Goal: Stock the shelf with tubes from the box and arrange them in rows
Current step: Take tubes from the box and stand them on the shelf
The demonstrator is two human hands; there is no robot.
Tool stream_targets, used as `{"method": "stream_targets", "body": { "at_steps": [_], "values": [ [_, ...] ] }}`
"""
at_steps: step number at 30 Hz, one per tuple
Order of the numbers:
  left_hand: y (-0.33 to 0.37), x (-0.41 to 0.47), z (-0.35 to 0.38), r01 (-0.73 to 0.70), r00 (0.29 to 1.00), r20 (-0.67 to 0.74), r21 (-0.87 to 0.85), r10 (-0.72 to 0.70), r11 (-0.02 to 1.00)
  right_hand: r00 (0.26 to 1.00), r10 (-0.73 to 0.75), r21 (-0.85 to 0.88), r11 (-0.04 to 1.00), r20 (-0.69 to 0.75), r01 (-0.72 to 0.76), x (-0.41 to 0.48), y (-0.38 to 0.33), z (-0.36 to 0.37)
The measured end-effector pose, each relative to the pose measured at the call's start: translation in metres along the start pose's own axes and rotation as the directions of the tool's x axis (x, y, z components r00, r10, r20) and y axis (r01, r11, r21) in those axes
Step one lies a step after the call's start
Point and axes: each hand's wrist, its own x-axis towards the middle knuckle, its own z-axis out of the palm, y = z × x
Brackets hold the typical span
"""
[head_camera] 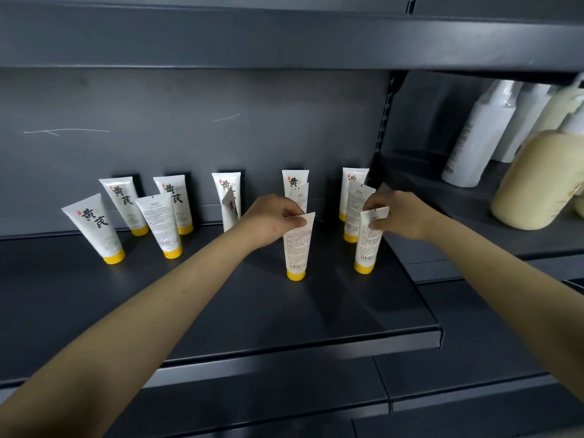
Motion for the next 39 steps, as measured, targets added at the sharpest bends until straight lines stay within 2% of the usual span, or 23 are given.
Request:
{"method": "stream_targets", "body": {
  "at_steps": [9, 15, 21, 27, 35, 39],
  "values": [
    [0.005, 0.005, 0.006, 0.027, 0.999, -0.040, 0.012, -0.027, 1.000, 1.000, -0.024, -0.043, 0.999, 0.020, 0.025, 0.004, 0.008, -0.004],
    [0.012, 0.006, 0.008, 0.068, 0.997, -0.021, -0.068, -0.069, 0.995, 1.000, 0.015, -0.040, 0.999, 0.020, -0.014, 0.009, 0.010, -0.002],
    [0.015, 0.004, 0.007, 0.058, 0.998, 0.011, -0.020, -0.058, 0.998, 0.998, 0.046, -0.041, 0.998, 0.050, -0.044, 0.009, 0.009, -0.003],
    [0.020, -0.003, 0.000, 0.001, 1.000, 0.027, 0.113, -0.004, 0.994, 1.000, 0.020, -0.077, 0.997, 0.020, -0.018, -0.001, -0.001, -0.012],
    [0.037, -0.031, -0.025, -0.013, 0.999, -0.040, 0.342, 0.029, 0.940, 0.988, -0.142, -0.206, 0.970, -0.059, 0.127, -0.031, -0.036, -0.038],
    [0.050, -0.061, -0.033, -0.050, 0.997, -0.030, 0.450, 0.071, 0.892, 0.972, -0.233, -0.298, 0.927, 0.014, 0.227, -0.050, -0.056, -0.051]
  ]
}}
